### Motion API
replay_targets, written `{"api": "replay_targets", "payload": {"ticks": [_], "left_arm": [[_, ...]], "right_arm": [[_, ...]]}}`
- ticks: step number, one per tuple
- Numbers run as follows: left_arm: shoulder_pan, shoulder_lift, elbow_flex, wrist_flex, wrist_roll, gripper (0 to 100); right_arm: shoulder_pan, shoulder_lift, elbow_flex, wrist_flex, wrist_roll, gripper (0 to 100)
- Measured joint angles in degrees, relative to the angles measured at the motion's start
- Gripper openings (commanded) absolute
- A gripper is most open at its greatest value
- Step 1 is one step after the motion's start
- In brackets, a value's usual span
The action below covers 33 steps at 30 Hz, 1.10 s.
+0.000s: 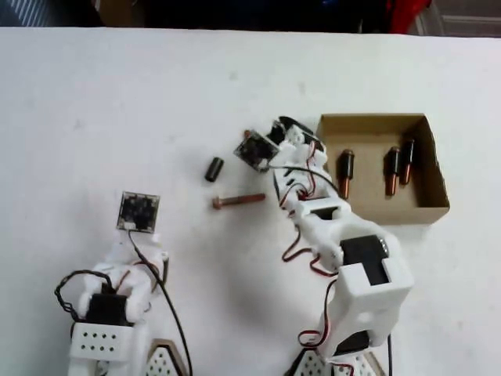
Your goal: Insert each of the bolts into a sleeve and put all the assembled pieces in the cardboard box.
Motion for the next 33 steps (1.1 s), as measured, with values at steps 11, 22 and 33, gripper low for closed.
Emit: {"api": "replay_targets", "payload": {"ticks": [11, 22, 33], "left_arm": [[0.00, 0.00, 0.00, 0.00, 0.00, 2], [0.00, 0.00, 0.00, 0.00, 0.00, 2], [0.00, 0.00, 0.00, 0.00, 0.00, 2]], "right_arm": [[0.18, 0.18, -6.68, 11.87, -22.42, 1.5], [0.70, 0.18, -12.22, 26.20, -27.60, 1.5], [0.97, 6.68, -23.03, 43.43, -27.96, 1.6]]}}
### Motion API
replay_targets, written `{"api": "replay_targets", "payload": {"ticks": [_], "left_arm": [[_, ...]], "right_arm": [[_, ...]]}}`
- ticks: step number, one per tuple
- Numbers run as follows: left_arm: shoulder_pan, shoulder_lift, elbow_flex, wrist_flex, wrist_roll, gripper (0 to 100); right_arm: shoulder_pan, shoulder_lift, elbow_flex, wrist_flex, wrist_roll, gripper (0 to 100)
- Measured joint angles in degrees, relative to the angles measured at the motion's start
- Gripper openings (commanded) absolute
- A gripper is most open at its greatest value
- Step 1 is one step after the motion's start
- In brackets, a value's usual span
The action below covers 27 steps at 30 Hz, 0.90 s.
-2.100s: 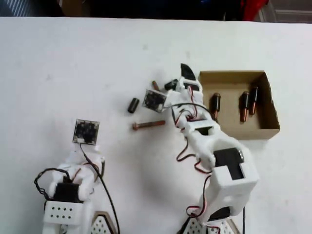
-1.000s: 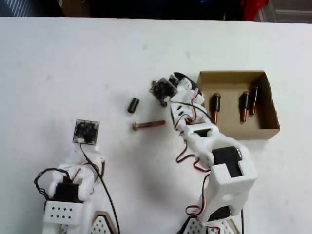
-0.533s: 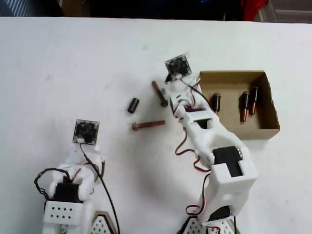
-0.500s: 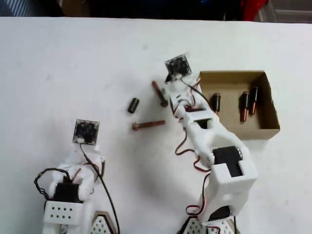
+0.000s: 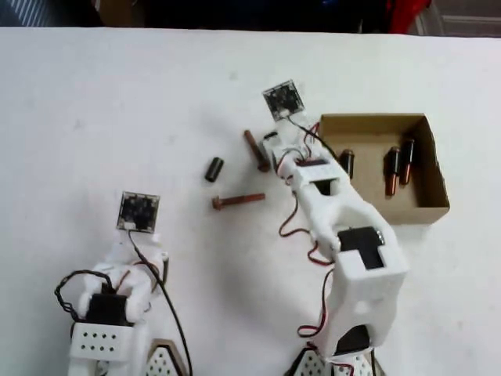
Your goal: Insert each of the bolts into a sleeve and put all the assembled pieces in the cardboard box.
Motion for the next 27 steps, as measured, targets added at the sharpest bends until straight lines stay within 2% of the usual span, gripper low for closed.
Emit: {"api": "replay_targets", "payload": {"ticks": [15, 21, 27], "left_arm": [[0.00, 0.00, 0.00, 0.00, 0.00, 2], [-0.18, 0.00, 0.00, 0.00, 0.00, 2], [-0.26, 0.00, 0.00, 0.00, 0.00, 2]], "right_arm": [[0.00, 1.32, -1.32, 5.45, 0.00, 1.6], [1.23, -4.48, -1.32, 7.03, 0.00, 1.6], [1.32, -6.59, -1.32, 4.13, 0.00, 1.6]]}}
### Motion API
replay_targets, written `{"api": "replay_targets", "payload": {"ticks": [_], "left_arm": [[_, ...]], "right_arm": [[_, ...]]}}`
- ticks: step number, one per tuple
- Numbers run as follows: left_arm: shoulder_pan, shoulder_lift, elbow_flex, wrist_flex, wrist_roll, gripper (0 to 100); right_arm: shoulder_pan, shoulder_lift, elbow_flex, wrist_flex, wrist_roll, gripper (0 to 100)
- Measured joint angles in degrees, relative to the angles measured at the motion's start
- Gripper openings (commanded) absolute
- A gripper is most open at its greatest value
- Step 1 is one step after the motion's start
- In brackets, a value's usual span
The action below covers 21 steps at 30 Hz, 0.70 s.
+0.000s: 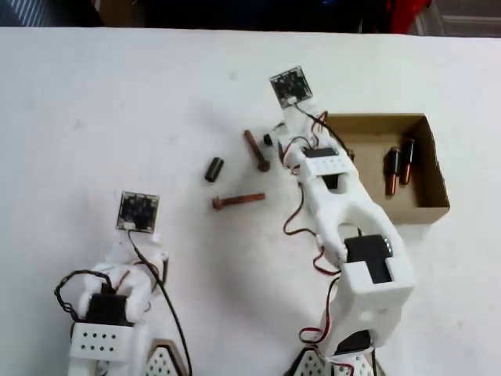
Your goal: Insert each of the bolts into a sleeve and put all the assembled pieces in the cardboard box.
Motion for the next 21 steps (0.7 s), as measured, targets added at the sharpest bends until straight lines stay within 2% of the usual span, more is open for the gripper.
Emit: {"api": "replay_targets", "payload": {"ticks": [5, 12, 21], "left_arm": [[0.00, 0.00, 0.00, 0.00, 0.00, 2], [0.00, 0.00, 0.00, 0.00, 0.00, 2], [0.00, 0.00, 0.00, 0.00, 0.00, 2]], "right_arm": [[-1.76, 1.67, -2.81, -3.87, 0.00, 1.6], [-1.93, 10.99, -8.88, -4.13, 0.00, 1.6], [-2.02, 14.33, -9.67, -4.13, 0.00, 1.6]]}}
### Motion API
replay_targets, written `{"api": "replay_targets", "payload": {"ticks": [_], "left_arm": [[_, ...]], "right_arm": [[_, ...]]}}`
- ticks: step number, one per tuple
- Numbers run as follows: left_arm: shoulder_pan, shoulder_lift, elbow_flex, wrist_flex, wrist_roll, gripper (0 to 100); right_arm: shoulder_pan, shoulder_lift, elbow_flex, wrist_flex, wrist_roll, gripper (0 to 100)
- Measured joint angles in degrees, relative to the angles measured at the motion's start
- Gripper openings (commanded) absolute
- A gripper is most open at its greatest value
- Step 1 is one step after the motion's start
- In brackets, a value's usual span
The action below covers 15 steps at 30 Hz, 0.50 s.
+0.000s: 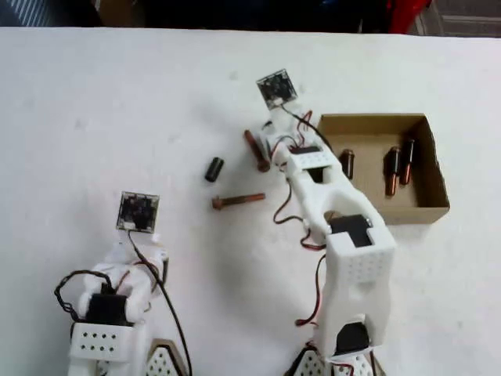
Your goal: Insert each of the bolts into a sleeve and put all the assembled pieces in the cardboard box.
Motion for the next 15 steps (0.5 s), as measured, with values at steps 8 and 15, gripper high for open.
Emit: {"api": "replay_targets", "payload": {"ticks": [8, 15], "left_arm": [[0.00, 0.00, 0.00, 0.00, 0.00, 2], [0.00, 0.00, 0.00, 0.00, 0.00, 2]], "right_arm": [[0.35, 1.41, -0.35, -0.44, 3.60, 1.6], [3.08, 1.49, -0.35, 0.88, 8.97, 1.6]]}}
